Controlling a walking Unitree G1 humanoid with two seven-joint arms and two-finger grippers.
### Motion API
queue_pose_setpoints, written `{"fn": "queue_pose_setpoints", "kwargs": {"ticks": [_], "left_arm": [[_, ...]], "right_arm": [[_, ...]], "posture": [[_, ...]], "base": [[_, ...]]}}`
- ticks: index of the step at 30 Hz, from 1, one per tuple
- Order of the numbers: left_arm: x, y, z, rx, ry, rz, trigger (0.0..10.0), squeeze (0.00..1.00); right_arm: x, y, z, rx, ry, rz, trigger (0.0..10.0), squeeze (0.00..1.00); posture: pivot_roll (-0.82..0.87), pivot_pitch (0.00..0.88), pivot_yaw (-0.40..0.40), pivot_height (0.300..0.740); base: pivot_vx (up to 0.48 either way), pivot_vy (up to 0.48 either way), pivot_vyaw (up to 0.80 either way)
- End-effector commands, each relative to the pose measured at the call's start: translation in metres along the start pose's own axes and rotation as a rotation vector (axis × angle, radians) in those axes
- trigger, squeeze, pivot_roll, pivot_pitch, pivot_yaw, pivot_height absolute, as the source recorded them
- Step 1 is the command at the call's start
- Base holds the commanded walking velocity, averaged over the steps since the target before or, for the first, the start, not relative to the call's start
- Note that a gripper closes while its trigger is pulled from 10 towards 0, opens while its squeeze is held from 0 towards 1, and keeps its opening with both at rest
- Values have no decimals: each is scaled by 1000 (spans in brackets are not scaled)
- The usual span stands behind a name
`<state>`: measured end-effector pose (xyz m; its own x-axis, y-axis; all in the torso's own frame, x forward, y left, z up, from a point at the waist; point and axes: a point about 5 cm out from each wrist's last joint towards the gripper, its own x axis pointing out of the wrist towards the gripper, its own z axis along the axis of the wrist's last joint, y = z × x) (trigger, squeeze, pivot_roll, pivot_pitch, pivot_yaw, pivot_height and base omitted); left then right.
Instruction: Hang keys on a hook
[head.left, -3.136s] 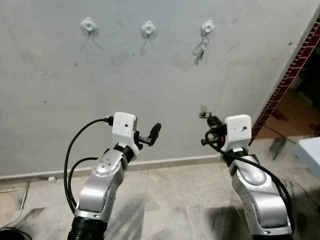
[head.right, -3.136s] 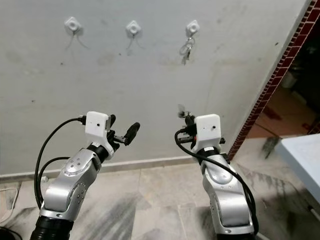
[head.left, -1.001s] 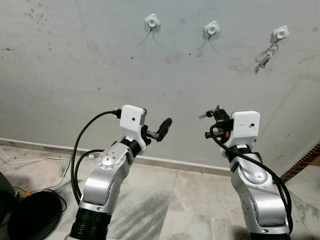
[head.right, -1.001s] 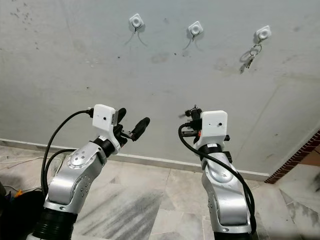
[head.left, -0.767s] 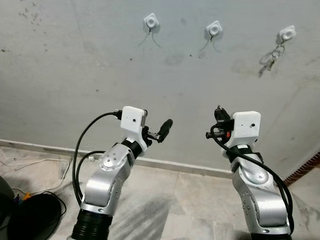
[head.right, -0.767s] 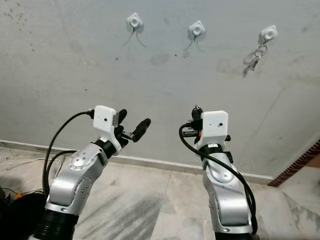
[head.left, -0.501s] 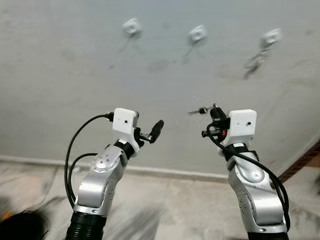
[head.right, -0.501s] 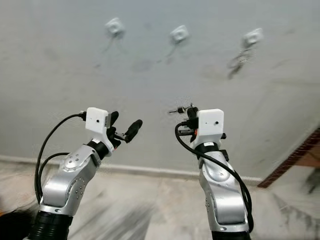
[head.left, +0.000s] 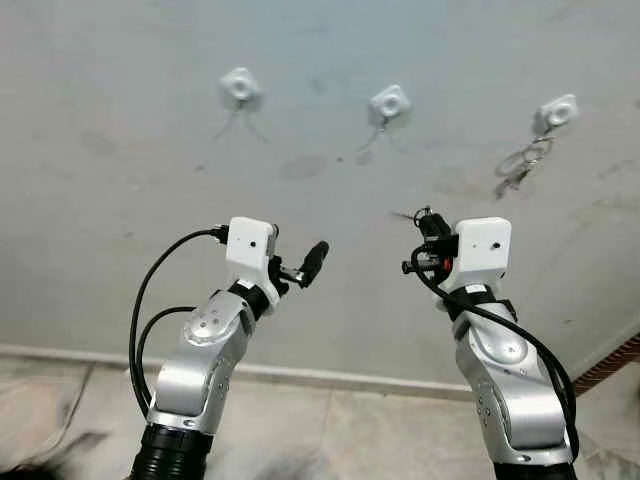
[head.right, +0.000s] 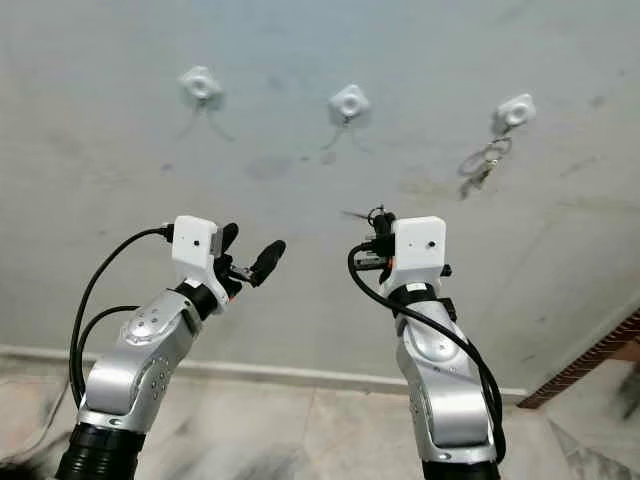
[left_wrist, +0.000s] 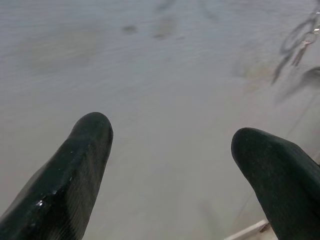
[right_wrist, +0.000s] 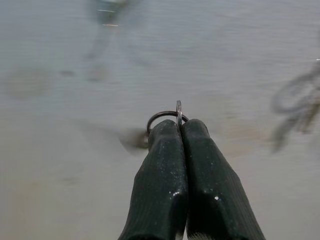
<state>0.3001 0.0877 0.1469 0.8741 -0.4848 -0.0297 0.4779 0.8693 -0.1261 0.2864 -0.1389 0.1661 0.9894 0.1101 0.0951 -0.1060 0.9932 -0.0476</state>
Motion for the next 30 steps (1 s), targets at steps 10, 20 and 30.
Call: {"fn": "queue_pose_setpoints", "kwargs": {"ticks": [10, 20, 30], "left_arm": [[2, -7, 3, -9, -15, -17, 10000, 0], [-23, 5, 19, 165, -120, 81, 10000, 0], [-46, 15, 5, 231, -57, 94, 10000, 0]], "right_arm": [[0, -6, 2, -10, -9, -16, 10000, 0], [-4, -10, -1, -11, 2, -26, 10000, 0], [-1, -5, 0, -5, -2, 13, 10000, 0]], "posture": [[137, 0, -42, 740], [138, 0, -42, 740], [164, 0, -57, 740]], "base": [[390, 0, 0], [0, 0, 0], [0, 0, 0]]}}
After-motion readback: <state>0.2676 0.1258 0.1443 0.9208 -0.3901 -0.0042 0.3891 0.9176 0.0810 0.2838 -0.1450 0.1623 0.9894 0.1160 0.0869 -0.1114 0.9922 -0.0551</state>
